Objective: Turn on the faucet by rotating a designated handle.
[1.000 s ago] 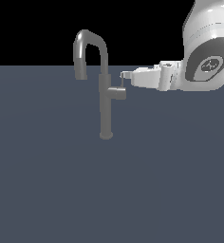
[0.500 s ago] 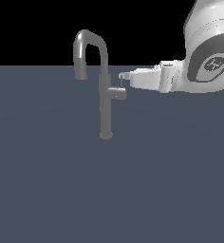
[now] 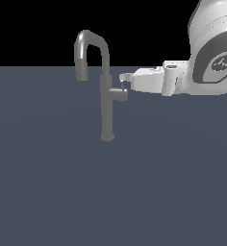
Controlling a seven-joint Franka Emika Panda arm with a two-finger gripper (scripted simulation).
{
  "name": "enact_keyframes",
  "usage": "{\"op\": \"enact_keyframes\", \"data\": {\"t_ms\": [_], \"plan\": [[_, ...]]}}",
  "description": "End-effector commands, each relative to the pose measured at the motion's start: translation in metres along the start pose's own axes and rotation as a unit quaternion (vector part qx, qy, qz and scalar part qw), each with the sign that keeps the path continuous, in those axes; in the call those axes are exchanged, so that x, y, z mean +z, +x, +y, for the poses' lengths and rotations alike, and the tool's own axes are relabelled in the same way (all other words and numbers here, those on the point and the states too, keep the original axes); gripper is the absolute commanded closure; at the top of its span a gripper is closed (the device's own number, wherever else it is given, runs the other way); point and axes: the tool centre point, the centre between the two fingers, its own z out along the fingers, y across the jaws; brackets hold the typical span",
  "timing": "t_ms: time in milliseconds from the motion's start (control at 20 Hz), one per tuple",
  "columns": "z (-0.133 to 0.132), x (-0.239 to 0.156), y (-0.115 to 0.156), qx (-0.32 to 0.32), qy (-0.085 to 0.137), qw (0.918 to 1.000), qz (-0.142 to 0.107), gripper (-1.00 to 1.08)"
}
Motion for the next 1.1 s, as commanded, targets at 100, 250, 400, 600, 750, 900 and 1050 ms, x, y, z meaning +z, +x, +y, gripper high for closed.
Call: {"op": "enact_keyframes", "data": {"t_ms": [100, 250, 400, 600, 750, 900, 1050], "plan": [[0.022, 0.000, 0.013, 0.008, -0.004, 1.0000, -0.001, 1.08], [0.017, 0.000, 0.006, -0.001, -0.002, 1.0000, -0.002, 1.08], [0.029, 0.000, 0.022, 0.003, -0.003, 1.0000, -0.002, 1.08], [0.044, 0.000, 0.043, 0.009, -0.005, 0.9999, -0.001, 1.08], [0.034, 0.000, 0.030, -0.007, -0.004, 1.0000, -0.004, 1.08], [0.038, 0.000, 0.050, 0.000, -0.004, 1.0000, -0.003, 1.08], [0.043, 0.000, 0.069, 0.007, -0.005, 1.0000, -0.002, 1.08]]}}
